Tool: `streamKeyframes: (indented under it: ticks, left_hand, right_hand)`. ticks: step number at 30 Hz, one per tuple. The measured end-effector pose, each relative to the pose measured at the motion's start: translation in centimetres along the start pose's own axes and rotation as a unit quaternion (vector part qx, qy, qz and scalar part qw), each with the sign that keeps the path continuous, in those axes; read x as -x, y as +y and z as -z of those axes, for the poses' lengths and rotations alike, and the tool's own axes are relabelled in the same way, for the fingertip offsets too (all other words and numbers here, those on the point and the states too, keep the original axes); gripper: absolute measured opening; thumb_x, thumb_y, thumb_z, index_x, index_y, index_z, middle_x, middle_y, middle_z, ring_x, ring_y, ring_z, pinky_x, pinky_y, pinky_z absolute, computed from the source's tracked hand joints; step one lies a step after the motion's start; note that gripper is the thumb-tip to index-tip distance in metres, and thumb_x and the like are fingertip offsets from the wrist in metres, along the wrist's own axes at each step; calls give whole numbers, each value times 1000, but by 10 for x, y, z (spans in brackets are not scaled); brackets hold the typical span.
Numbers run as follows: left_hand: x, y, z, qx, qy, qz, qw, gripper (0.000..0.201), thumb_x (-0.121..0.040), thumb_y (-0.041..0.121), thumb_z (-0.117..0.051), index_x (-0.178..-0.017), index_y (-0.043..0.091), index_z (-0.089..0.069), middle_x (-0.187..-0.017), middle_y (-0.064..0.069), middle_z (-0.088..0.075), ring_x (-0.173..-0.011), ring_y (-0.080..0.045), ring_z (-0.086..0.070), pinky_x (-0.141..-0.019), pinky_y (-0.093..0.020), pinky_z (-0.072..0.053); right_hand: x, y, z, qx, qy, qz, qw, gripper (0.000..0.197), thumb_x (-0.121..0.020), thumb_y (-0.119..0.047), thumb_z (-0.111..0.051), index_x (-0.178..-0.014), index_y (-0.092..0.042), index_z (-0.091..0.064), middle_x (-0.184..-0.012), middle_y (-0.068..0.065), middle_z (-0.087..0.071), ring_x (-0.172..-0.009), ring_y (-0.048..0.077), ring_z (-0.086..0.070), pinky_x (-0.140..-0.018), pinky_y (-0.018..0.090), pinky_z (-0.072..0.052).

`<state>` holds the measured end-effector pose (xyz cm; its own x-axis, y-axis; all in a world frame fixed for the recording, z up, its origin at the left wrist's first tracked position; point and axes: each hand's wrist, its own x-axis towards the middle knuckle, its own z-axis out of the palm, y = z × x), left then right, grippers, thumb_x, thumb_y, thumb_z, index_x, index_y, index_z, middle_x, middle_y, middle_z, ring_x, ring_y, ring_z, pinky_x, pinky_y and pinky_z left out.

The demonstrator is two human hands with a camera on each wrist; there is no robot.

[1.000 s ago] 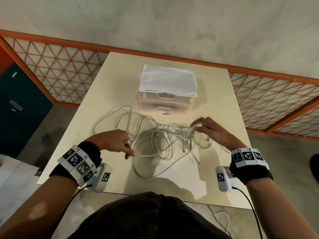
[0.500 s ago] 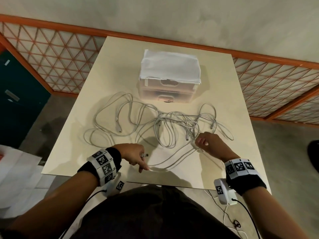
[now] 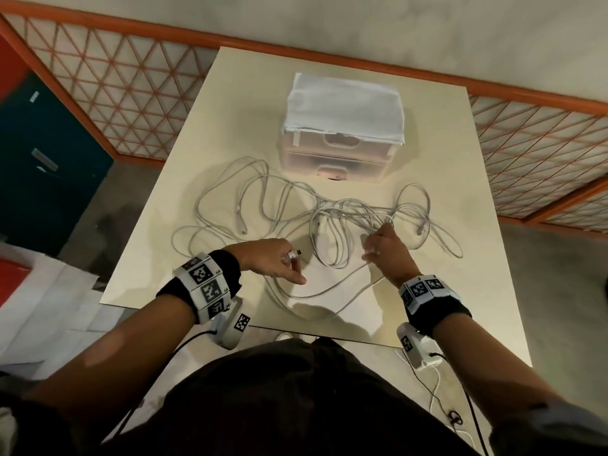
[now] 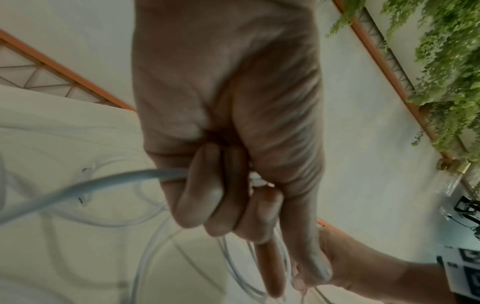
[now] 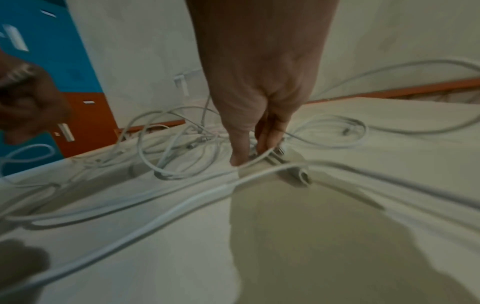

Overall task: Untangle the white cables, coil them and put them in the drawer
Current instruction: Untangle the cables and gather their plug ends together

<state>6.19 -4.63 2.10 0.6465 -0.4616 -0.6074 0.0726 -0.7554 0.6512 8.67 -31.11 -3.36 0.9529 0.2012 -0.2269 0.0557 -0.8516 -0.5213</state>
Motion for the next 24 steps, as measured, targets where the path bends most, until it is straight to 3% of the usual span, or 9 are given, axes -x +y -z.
streamKeyframes:
  ticks: [2,3,5,8,12,15,18,21,24]
  left_hand:
    - [3,0,3,-11,24,-11,1000,27,-86,32,-69,-95,7,-68,-56,10,-46,-43,4,-44,-45,-6,-30]
    - [5,-1,4,-8,33,-12,999,26,-86,33,-69,-94,8,-66,-61,9,-47,-46,3,-44,-45,-6,-30]
    - [7,-2,7,1,45,-18,999,23,-86,33,-68,-92,12,-62,-67,8,-50,-55,0,-45,-50,-7,-32]
    - [8,-2,10,12,60,-27,998,21,-87,34,-67,-90,15,-58,-74,6,-53,-64,-4,-47,-59,-15,-36]
    - [7,0,12,18,65,-43,997,17,-88,31,-66,-89,16,-57,-72,6,-53,-63,-5,-47,-61,-18,-36]
    - [7,0,11,17,65,-47,997,12,-91,26,-62,-90,16,-57,-73,6,-54,-64,-6,-48,-62,-19,-37]
    - [7,1,10,16,63,-48,997,12,-95,24,-55,-97,13,-57,-80,2,-56,-69,-10,-49,-66,-22,-39]
    - [6,0,10,26,68,-49,996,13,-100,25,-42,-101,20,-55,-94,3,-58,-88,-12,-52,-82,-28,-41]
    - [5,3,12,58,90,-76,991,20,-103,25,-32,-104,21,-51,-89,7,-53,-84,-7,-50,-81,-27,-41]
  right_hand:
    - [-2,-1,1,0,31,-29,999,8,-83,4,-59,-90,1,-61,-92,2,-40,-67,13,-50,-66,27,-48]
    - [-3,-2,0,4,37,-38,999,15,-82,5,-57,-95,-1,-62,-93,3,-44,-69,15,-54,-67,31,-48]
    - [-7,-4,0,45,32,-47,997,31,-76,7,-56,-104,-5,-61,-107,14,-48,-85,34,-59,-72,35,-45]
    - [-10,-6,2,61,13,-60,996,35,-75,5,-55,-108,-6,-58,-116,21,-45,-94,44,-58,-77,42,-46]
    - [-10,-4,0,66,-3,-64,996,25,-83,-13,-65,-107,-5,-60,-112,17,-47,-93,42,-60,-76,39,-47]
    - [-9,-2,-2,41,38,-75,996,6,-79,-4,-61,-86,-4,-61,-92,9,-47,-84,42,-61,-64,34,-41]
    - [-10,-5,-1,43,44,-71,996,8,-73,0,-64,-81,-1,-65,-104,18,-50,-85,41,-61,-71,35,-44]
    - [-17,-17,10,42,45,-32,998,12,-75,-5,-65,-84,2,-70,-106,19,-52,-89,37,-61,-77,32,-45]
    - [-26,-32,35,24,14,33,999,16,-71,-3,-71,-87,-2,-73,-103,17,-59,-87,30,-63,-82,27,-49]
